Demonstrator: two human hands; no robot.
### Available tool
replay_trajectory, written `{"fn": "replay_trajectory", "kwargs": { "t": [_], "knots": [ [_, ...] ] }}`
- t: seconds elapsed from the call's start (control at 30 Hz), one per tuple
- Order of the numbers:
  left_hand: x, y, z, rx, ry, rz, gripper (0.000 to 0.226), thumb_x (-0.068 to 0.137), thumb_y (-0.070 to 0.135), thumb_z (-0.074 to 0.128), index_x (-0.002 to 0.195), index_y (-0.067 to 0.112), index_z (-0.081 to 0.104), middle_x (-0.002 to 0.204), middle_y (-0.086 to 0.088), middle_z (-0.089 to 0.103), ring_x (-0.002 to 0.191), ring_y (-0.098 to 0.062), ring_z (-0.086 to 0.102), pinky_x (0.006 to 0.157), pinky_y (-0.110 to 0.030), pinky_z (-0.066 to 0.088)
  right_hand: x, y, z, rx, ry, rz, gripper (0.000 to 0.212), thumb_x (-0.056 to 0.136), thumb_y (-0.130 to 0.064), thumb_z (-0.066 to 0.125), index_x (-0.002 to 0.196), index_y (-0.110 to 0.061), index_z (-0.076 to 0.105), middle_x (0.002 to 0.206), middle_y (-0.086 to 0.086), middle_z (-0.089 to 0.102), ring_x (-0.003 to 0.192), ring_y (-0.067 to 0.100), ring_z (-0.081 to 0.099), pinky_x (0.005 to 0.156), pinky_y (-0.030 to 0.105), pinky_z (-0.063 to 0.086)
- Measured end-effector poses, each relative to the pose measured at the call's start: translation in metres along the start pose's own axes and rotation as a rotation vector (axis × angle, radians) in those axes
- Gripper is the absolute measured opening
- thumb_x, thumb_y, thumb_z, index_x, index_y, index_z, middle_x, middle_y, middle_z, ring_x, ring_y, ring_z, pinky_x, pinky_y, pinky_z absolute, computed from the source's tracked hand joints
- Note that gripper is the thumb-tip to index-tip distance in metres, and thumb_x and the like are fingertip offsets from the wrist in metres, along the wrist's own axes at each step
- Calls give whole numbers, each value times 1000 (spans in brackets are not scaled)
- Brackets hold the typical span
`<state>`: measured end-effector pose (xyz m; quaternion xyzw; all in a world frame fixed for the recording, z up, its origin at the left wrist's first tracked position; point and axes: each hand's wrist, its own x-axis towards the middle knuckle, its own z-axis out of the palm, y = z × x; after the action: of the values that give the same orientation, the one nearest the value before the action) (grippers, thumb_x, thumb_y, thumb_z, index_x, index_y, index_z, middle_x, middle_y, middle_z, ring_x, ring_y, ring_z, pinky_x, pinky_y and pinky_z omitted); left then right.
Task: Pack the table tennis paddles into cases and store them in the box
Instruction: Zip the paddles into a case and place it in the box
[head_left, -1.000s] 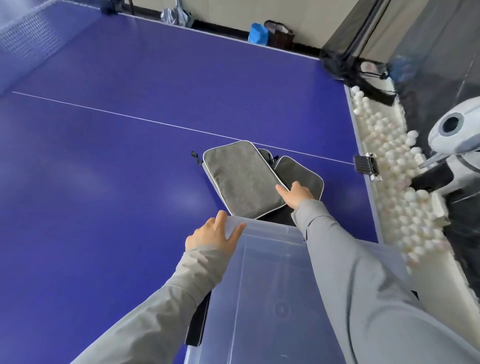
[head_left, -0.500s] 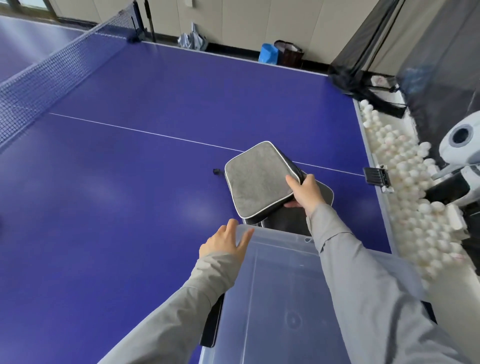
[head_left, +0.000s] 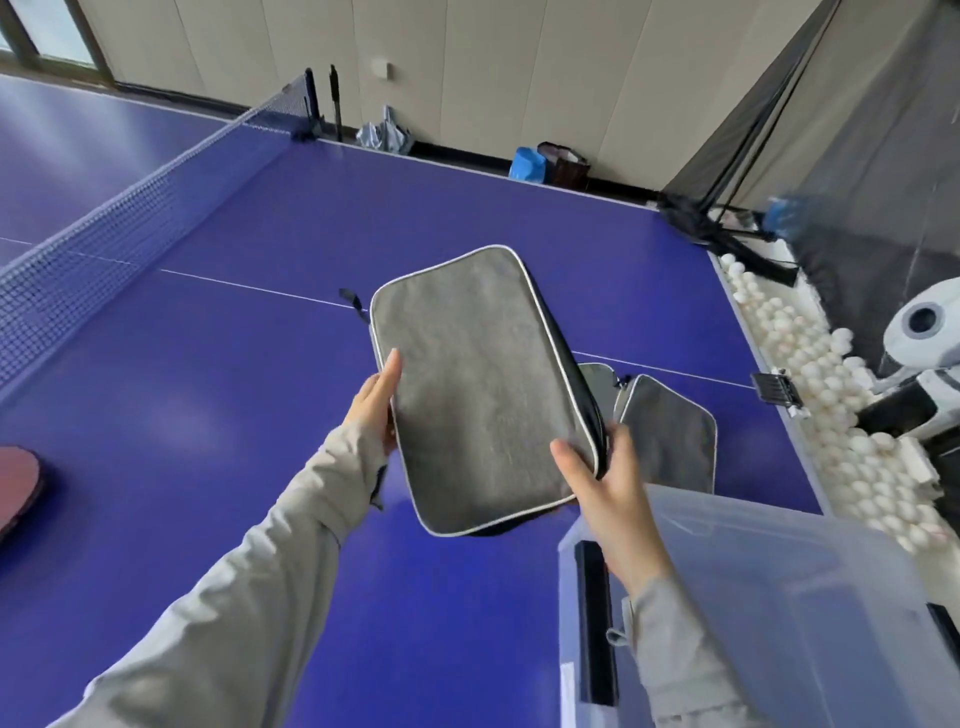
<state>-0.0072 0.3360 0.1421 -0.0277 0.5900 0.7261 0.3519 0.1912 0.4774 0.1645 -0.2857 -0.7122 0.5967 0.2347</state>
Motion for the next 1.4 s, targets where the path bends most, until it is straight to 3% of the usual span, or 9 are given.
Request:
{"fn": "replay_trajectory", "kwargs": {
  "t": [0.1, 0.3, 0.47, 0.57, 0.7, 0.87, 1.07, 1.27, 1.4],
  "knots": [
    [-7, 12, -65, 41, 95, 157, 34, 86, 41, 61, 106, 13, 60, 87, -3, 67, 64, -11, 66, 58, -23, 52, -30, 11, 68, -21, -46, 80, 28, 86, -17, 67, 107, -19, 47, 92, -4, 65, 73, -6, 61, 65, 4, 44],
    [-30, 27, -190, 93, 101, 276, 25, 86, 35, 64, 108, 32, 54, 77, 3, 70, 64, -12, 67, 54, -25, 53, -65, 11, 187, -223, -8, 142, 37, 88, -28, 64, 119, -33, 45, 116, -11, 53, 103, 5, 54, 79, 16, 46],
    [-47, 30, -253, 618, 52, 359, 30, 85, 38, 63, 99, 55, 43, 79, 23, 64, 72, 1, 61, 66, -21, 45, -40, -54, 253, -405, 65, -219, 36, 92, -27, 58, 128, -29, 53, 103, -14, 46, 99, 3, 47, 87, 10, 38],
    [-55, 30, -271, 909, -17, 421, 34, 85, 41, 62, 107, 52, 39, 82, 25, 62, 78, -4, 59, 69, -21, 41, -25, -87, 283, -515, -29, -234, 30, 92, -25, 56, 122, -24, 61, 91, -4, 46, 95, 12, 46, 87, 20, 40],
    [-67, 34, -284, 1114, -81, 543, 38, 85, 47, 58, 119, 48, 39, 91, 31, 56, 85, -7, 58, 73, -19, 40, -23, -96, 300, -528, -248, -56, 24, 91, -20, 51, 106, -27, 68, 79, -4, 41, 78, 9, 46, 72, 20, 36],
    [-74, 37, -298, 1218, -135, 593, 44, 87, 48, 55, 129, 40, 42, 115, 22, 58, 102, -9, 57, 84, -19, 41, -30, -98, 295, -310, -421, 77, 45, 85, -1, 43, 90, -37, 70, 81, -4, 47, 74, 7, 48, 75, 21, 38],
    [-75, 37, -306, 1315, -206, 666, 44, 87, 47, 56, 129, 38, 46, 115, 21, 61, 99, -10, 60, 79, -17, 41, -34, -90, 286, -411, -546, 45, 15, 83, -12, 64, 85, -26, 64, 76, -6, 51, 71, 7, 46, 74, 22, 38],
    [-73, 38, -303, 1427, -272, 698, 46, 89, 52, 49, 132, 37, 44, 115, 16, 63, 102, -13, 60, 83, -28, 48, -40, -79, 288, -582, -508, 1, 16, 80, -32, 72, 82, -17, 68, 74, 0, 56, 68, 10, 49, 68, 24, 42],
    [-72, 38, -300, 1429, -270, 702, 46, 88, 53, 50, 131, 39, 44, 116, 18, 62, 103, -11, 60, 82, -26, 47, -44, -74, 288, -645, -389, -126, 7, 83, -23, 70, 76, -21, 68, 80, 0, 60, 70, 12, 54, 68, 22, 44]
  ]
}}
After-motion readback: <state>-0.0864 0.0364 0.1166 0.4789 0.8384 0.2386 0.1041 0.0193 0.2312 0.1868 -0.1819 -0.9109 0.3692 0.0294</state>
